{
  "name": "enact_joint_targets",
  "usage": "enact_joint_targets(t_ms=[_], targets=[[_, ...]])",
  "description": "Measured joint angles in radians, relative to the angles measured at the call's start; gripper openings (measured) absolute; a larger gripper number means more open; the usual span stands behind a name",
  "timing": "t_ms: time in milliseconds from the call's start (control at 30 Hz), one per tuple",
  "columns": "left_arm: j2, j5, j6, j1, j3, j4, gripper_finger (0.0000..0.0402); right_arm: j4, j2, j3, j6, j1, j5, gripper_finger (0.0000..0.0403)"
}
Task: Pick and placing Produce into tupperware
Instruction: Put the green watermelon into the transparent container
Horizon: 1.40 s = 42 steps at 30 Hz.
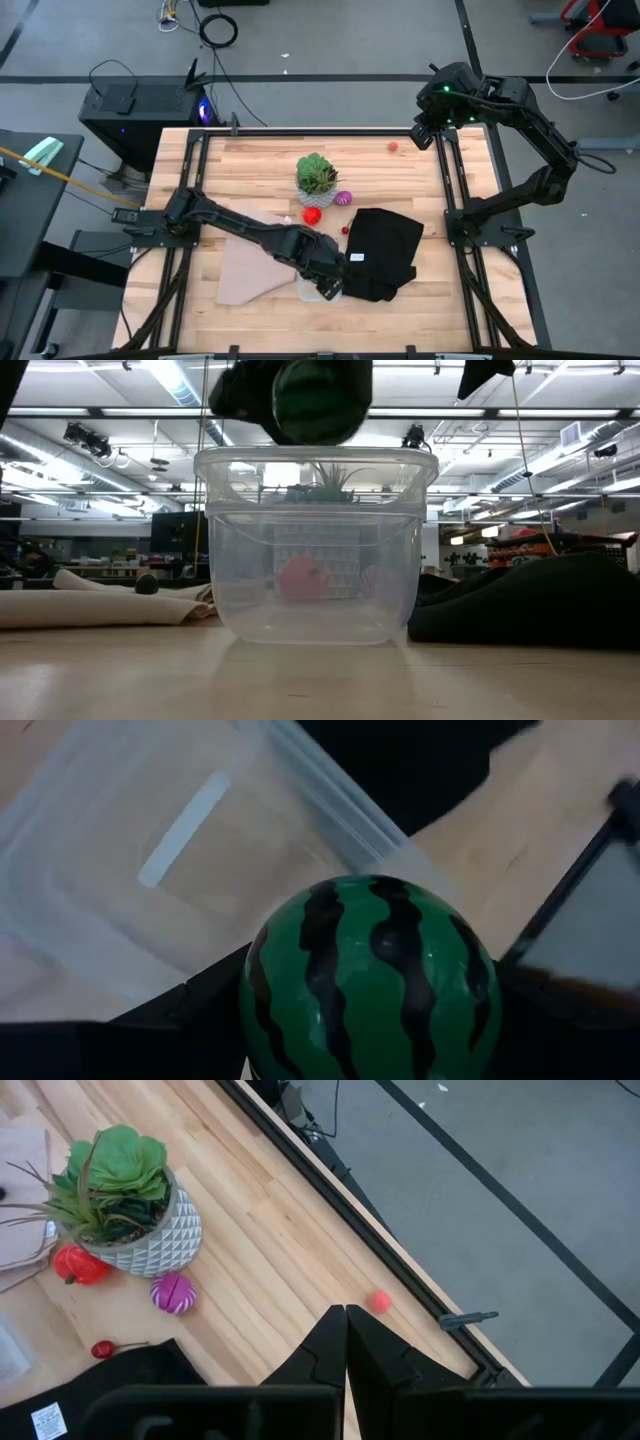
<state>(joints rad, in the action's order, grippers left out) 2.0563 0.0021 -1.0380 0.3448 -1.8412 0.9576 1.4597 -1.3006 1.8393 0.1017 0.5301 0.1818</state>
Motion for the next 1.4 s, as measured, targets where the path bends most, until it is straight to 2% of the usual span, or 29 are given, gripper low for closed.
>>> enact_joint_targets(t_ms=[133,433,567,1400], targets=[[0.04,0.003,0.155,0.009,0.0,0.005,0.0295,0.0,0.0,0.0,0.003,0.0,0.0,0.0014],[0.04,0.001,0.537,-0.006,0.0,0.018,0.0295,0.004,0.0,0.0,0.022,-0.003,-0.018,0.0014],[0.051,0.021,0.649,-0.005,0.0,0.023,0.0295,0.004,0.0,0.0,0.029,-0.003,-0.027,0.0014],[0.113,0.056,0.657,-0.014,0.001,0.058,0.0295,0.004,0.0,0.0,0.037,-0.003,-0.027,0.0014]])
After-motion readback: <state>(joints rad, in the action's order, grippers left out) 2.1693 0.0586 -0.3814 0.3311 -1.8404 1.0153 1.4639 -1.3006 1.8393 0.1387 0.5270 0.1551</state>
